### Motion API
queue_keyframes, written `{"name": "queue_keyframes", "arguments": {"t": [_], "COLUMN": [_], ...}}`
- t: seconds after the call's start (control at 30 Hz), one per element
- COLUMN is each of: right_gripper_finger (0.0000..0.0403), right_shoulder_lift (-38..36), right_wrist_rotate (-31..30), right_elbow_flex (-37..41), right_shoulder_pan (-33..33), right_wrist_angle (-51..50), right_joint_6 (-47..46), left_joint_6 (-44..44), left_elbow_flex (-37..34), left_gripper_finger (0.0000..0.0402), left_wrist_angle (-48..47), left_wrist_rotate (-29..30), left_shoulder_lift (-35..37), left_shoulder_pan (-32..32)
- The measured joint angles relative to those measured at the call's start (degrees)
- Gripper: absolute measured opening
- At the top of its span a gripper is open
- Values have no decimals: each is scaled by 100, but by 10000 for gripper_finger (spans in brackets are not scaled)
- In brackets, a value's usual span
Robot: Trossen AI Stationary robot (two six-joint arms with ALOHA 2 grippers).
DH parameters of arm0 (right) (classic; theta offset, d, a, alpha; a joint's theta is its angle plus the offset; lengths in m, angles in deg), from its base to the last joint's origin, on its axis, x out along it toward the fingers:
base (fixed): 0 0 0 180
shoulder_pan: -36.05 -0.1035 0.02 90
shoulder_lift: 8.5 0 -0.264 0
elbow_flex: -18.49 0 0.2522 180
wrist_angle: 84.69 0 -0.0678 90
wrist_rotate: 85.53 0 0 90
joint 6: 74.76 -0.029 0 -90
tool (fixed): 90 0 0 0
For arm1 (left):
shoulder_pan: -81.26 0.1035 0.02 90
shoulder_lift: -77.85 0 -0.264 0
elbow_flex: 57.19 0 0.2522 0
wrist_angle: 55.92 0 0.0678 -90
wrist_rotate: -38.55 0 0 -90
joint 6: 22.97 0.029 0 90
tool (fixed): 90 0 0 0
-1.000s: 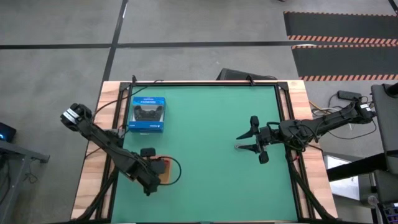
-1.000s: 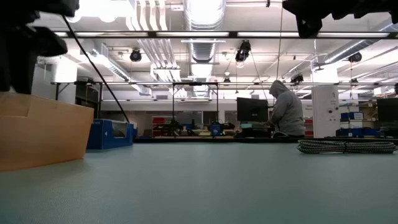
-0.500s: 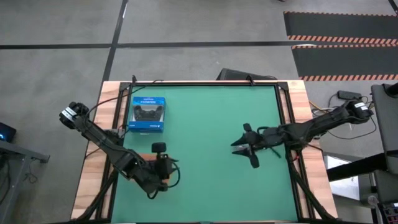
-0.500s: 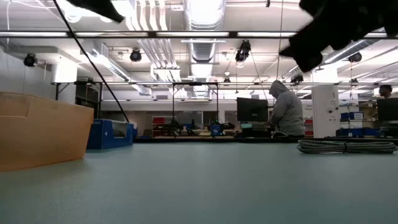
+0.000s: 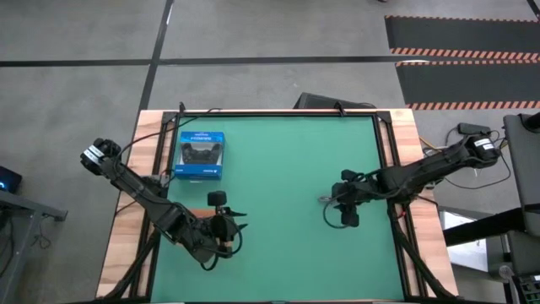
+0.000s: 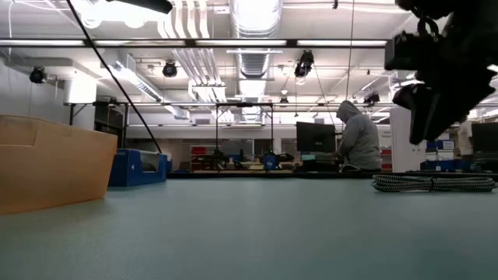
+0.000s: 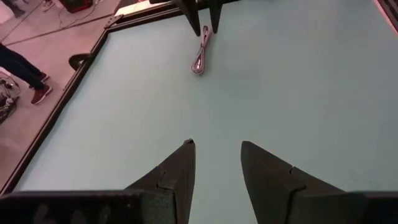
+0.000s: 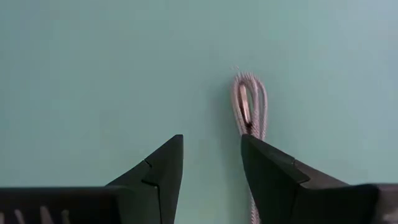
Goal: Pick and place USB-C Cables
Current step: Put the black white charger cable into the orange bin
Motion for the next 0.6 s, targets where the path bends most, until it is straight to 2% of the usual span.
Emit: {"name": "queue_keyframes", "arguments": {"t": [0.33, 0.6], "right_gripper_finger": [152, 140], "right_shoulder_lift": [824, 1496], "right_wrist_rotate": [-713, -882], "right_elbow_flex": [96, 98], "right_shoulder_pan": [0, 13], "right_wrist_angle": [-44, 13], "right_joint_6": [-1, 35], "left_joint_6": [2, 4], "left_elbow_flex": [-4, -11], "left_gripper_finger": [114, 114], "left_wrist_angle": [4, 4], "left_wrist_rotate": [72, 82], "left_shoulder_lift": [0, -4], "left_shoulder_pan": [2, 2]}}
